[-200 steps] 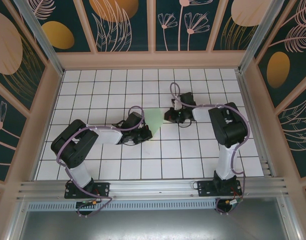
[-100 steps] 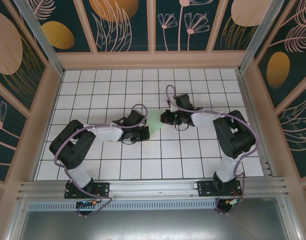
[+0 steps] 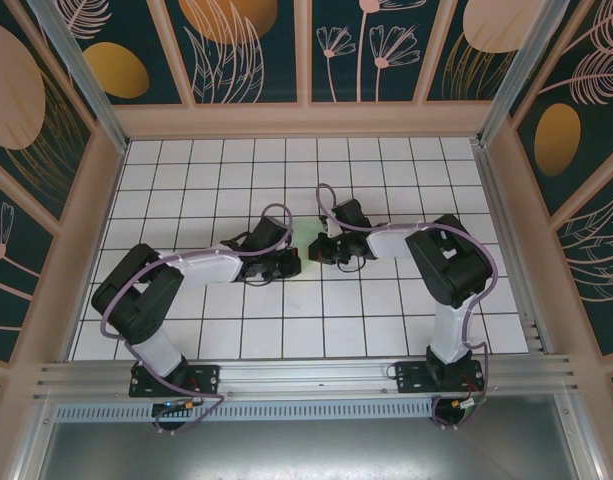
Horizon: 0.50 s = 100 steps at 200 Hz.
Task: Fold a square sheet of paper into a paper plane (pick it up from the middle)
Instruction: Third fold the triangle at the center of the table.
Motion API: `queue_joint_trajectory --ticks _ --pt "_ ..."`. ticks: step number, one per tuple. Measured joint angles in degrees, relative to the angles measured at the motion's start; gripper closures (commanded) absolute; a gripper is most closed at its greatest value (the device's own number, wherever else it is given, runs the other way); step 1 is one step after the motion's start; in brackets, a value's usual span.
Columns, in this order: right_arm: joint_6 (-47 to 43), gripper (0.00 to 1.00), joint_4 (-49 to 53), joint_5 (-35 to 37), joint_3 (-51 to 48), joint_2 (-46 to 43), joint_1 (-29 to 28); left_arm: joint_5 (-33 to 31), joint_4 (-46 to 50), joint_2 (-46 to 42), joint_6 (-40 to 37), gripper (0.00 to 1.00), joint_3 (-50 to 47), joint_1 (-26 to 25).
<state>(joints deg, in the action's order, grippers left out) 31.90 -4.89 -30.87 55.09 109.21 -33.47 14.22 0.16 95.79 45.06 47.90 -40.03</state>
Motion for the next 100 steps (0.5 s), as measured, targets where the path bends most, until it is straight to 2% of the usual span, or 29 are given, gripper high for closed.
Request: queue_joint_trajectory --ticks 36,100 --pt "0.20 1.00 0.04 -0.02 0.15 0.26 0.00 -0.35 -3.50 -0.24 2.84 0.96 0.02 0.00" --pt "0.22 1.00 0.76 -0.02 0.61 0.48 0.00 0.13 -3.98 6.27 5.03 0.99 0.76 0.07"
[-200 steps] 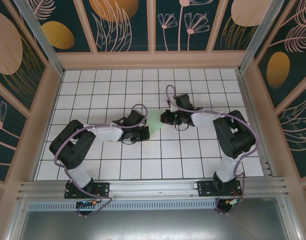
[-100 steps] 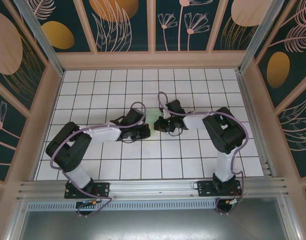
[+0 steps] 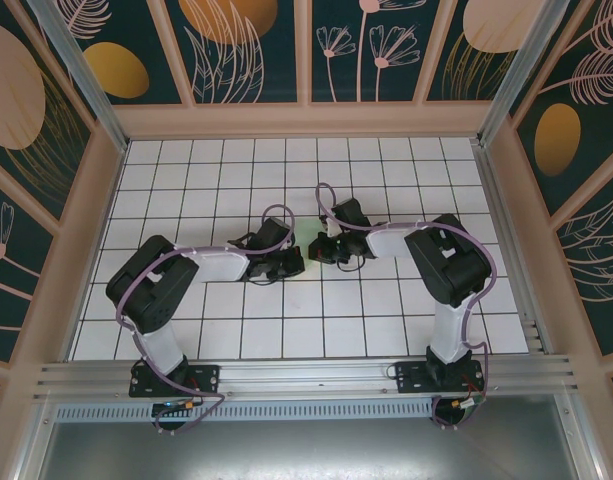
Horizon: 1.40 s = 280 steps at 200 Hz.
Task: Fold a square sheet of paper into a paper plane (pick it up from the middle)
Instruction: Third fold the triangle at the center of the table.
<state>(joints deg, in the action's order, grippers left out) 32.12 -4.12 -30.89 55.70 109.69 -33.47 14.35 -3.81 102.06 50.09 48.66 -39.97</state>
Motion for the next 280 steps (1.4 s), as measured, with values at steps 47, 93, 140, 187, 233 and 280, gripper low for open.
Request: queue_joint_trajectory --ticks 47,93,140,187,233,280 --pt "0.35 1.00 0.76 0.02 0.52 0.26 0.02 0.39 -1.68 -0.90 0.37 1.00 -2.08 0.11" --pt "1.29 1.00 0.98 0.00 0.68 0.37 0.07 0.37 1.27 -6.25 -0.42 1.00 -6.71 0.11" --pt "1.73 1.00 0.96 -0.02 0.66 0.35 0.07 0.20 7.39 -11.91 -1.42 1.00 -8.15 0.09" --pt "4.46 1.00 -0.37 -0.24 0.00 0.22 0.07 -1.44 3.54 -14.36 -0.39 1.00 -6.51 0.09" --pt "6.21 1.00 -1.14 -0.17 -0.46 -0.11 0.04 -1.38 -1.38 -6.49 1.79 1.00 -3.58 0.09" --pt "5.29 0.99 -1.16 -0.17 -0.48 -0.98 0.04 -2.47 -0.92 -2.80 2.21 1.00 -3.43 0.09"
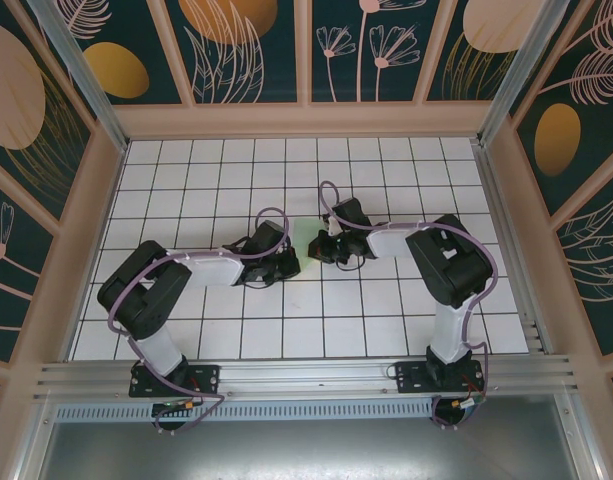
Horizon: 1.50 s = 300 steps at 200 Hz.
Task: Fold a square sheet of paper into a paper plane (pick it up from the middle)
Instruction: Third fold the triangle at the center of the table.
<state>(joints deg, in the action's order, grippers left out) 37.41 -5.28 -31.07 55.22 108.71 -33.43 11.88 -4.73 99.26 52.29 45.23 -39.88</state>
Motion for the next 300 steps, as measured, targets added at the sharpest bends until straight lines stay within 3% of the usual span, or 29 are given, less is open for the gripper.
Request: queue_joint_trajectory --ticks 112,185,210,242,272,300 --pt "-3.19 0.99 1.51 0.04 0.44 0.76 -1.22 -0.39 0.44 0.76 0.79 1.00 0.76 0.02" --pt "-4.55 0.96 1.29 -1.29 -1.40 -0.42 10.71 0.15 -0.66 0.98 1.38 1.00 0.72 0.02" --pt "-5.53 0.89 1.40 -0.92 -2.82 -3.41 13.79 1.20 -0.63 0.98 0.85 0.85 0.81 0.07" --pt "-5.18 0.74 0.70 -2.56 -4.20 -9.05 13.60 1.99 0.59 0.35 -0.83 0.66 2.62 0.07" --pt "-3.76 0.59 -0.85 -4.11 -6.54 -11.58 13.57 0.20 0.98 -1.33 -1.44 0.67 6.01 0.07" --pt "-1.22 0.53 -1.68 -5.38 -8.37 -11.56 13.42 -3.89 1.86 -1.18 -1.81 0.73 8.79 0.07"
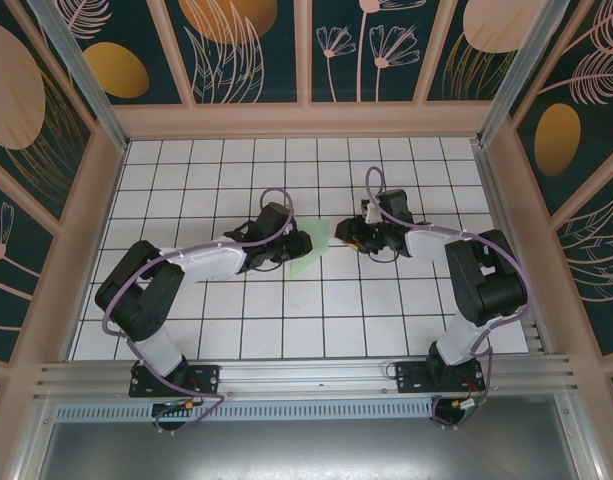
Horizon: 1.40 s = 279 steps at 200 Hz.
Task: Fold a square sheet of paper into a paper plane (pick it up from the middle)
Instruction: Third fold the triangle at the center of the table, then pick up the paper from the center of the table.
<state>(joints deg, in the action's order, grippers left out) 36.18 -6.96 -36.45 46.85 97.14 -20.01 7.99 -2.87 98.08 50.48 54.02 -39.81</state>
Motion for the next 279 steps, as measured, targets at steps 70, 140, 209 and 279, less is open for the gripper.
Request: queue_joint_trajectory --ticks 70,140,209,279 --pt "4.31 0.50 -1.40 -0.79 0.26 2.75 -3.08 -5.68 2.73 5.40 -0.04 0.86 2.19 0.00" --pt "4.90 0.51 -0.92 -0.68 3.19 6.34 -5.25 -7.28 3.61 5.60 -0.04 0.86 2.21 0.00" --pt "4.90 0.51 0.42 0.94 3.98 7.61 -5.60 -7.28 3.63 5.60 -0.04 0.87 2.19 0.00" --pt "4.68 0.56 0.26 -0.04 5.40 9.44 -5.88 -7.50 3.78 5.60 -0.04 0.87 2.19 0.00"
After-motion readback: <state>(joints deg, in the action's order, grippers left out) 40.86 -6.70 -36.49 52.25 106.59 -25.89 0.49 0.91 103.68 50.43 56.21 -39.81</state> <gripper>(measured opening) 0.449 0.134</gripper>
